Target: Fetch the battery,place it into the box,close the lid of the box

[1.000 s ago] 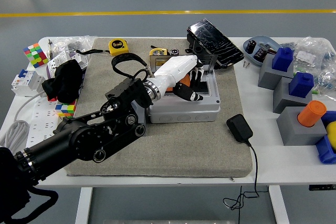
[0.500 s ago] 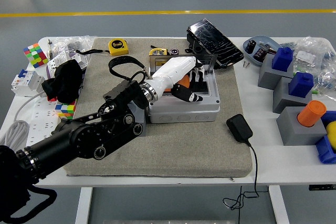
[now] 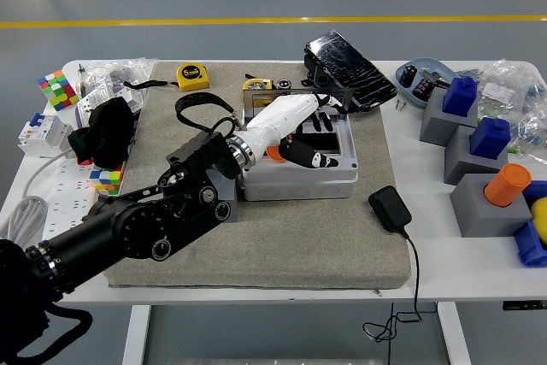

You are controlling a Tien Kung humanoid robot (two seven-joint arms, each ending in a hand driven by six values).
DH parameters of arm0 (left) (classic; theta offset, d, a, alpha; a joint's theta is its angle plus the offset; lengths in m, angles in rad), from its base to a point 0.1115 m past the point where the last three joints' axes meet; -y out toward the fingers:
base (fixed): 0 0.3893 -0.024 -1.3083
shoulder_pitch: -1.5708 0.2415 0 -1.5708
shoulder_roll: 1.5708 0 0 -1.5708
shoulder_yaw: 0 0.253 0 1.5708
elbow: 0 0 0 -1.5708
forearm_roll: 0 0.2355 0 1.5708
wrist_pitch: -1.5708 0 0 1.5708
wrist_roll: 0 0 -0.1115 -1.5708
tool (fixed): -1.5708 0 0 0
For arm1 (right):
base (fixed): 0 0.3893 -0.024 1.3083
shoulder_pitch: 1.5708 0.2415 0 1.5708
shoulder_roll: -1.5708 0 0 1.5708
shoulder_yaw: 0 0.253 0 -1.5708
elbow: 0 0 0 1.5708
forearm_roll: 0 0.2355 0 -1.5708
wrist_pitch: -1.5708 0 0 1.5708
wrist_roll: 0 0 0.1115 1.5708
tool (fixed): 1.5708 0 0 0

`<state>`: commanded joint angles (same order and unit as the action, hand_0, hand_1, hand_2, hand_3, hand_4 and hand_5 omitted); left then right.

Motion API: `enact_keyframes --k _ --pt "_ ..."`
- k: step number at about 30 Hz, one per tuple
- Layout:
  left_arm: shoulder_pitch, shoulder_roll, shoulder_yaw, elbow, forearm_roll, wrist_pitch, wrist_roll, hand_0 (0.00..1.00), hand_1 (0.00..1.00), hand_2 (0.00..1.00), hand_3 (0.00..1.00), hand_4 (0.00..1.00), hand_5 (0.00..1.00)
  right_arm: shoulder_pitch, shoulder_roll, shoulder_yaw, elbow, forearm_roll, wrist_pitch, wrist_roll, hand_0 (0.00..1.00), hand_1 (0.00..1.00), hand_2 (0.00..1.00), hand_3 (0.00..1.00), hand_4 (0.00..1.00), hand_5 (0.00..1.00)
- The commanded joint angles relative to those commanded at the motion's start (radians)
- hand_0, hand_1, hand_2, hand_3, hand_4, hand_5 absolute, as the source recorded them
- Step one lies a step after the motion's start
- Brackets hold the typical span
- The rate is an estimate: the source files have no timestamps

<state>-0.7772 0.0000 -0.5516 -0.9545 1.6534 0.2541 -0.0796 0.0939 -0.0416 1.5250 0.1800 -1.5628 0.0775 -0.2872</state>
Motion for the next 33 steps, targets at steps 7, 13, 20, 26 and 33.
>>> enact_keyframes --k 7,13,20,26,33 --pt "0.059 0.000 -0.061 -0.113 -0.002 -0.015 0.008 0.232 0.466 0.547 0.715 0.998 0.246 -0.004 0.002 0.010 0.000 -0.003 -0.001 -0.001 0.635 0.647 0.672 0.602 0.990 0.586" --pt "0.161 0.000 -0.166 -0.255 0.030 -0.035 0.037 0.232 0.452 0.504 0.681 0.998 0.259 -0.007 0.004 0.011 0.000 0.000 -0.002 0.001 0.635 0.647 0.672 0.602 0.990 0.586" --pt "0.289 0.082 -0.284 -0.407 0.072 -0.066 0.072 0.334 0.527 0.518 0.603 0.998 0.303 -0.009 0.002 0.015 0.000 -0.001 -0.003 0.004 0.636 0.647 0.672 0.602 0.990 0.586" --pt "0.390 0.146 -0.364 -0.472 0.110 -0.082 0.098 0.525 0.636 0.582 0.581 0.998 0.341 -0.008 0.001 0.022 0.000 0.000 -0.004 0.004 0.636 0.647 0.672 0.602 0.990 0.585" --pt "0.451 0.178 -0.398 -0.457 0.151 -0.098 0.123 0.569 0.676 0.625 0.606 0.998 0.359 -0.011 0.003 0.025 0.000 -0.004 -0.004 0.003 0.636 0.647 0.672 0.602 0.991 0.586"
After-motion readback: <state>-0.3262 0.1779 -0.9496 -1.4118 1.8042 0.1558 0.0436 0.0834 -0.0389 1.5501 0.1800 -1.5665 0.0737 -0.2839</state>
